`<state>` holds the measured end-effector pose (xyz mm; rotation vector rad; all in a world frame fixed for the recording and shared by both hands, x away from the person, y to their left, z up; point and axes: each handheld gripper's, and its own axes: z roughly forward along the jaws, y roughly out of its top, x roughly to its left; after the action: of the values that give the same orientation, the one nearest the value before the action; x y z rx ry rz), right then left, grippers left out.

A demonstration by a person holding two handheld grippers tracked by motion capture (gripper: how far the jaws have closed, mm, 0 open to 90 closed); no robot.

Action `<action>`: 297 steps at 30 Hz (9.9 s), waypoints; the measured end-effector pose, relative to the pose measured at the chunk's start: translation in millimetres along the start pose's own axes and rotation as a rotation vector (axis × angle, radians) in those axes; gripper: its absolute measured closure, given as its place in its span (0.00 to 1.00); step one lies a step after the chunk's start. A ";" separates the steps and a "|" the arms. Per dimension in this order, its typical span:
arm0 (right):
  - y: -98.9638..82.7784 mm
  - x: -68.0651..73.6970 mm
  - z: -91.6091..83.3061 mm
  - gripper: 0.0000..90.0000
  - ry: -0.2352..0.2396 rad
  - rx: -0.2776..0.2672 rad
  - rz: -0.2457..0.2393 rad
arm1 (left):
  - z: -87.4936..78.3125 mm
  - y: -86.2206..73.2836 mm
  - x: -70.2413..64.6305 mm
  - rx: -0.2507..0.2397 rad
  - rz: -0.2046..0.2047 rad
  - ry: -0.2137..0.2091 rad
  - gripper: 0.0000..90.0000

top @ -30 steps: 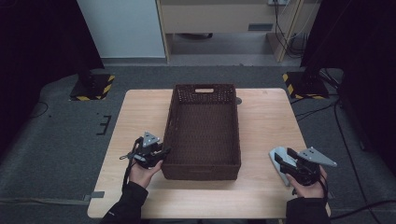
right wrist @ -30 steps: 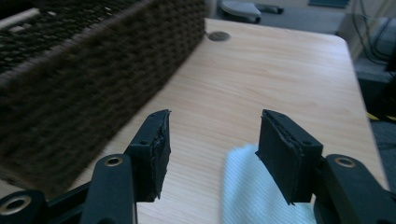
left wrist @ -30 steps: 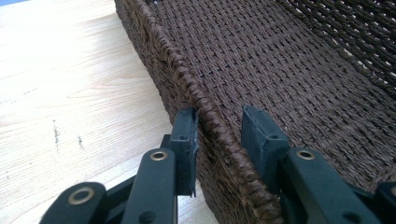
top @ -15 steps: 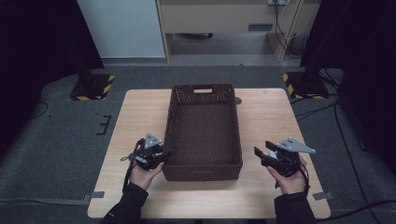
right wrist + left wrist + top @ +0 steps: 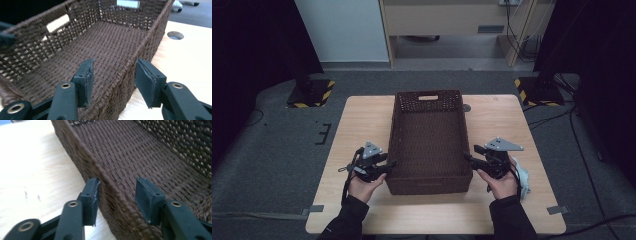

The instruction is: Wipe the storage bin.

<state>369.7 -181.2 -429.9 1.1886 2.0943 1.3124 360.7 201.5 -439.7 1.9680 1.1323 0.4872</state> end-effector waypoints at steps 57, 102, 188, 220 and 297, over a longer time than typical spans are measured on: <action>-8.5 -6.9 9.8 0.78 -0.089 0.061 -0.055 | 11.4 8.9 -2.5 -0.016 0.016 -0.028 0.55; -10.8 -29.0 -6.6 0.90 -0.208 0.055 -0.044 | 9.8 14.4 -19.6 -0.055 0.052 -0.066 0.49; -13.3 -24.4 4.2 0.44 -0.313 0.013 0.023 | -18.9 -0.6 81.1 -0.137 -0.131 0.120 0.46; -12.2 -19.9 -6.2 0.40 -0.243 -0.004 -0.005 | 10.6 11.5 89.4 -0.117 -0.136 0.066 0.55; -25.8 -17.7 -18.4 0.67 -0.093 -0.009 -0.052 | -27.3 -25.5 55.6 -0.025 -0.129 0.060 0.65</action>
<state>355.2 -210.7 -445.3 1.1612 2.0372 1.2192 358.2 268.0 -446.4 1.8561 1.2759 0.4922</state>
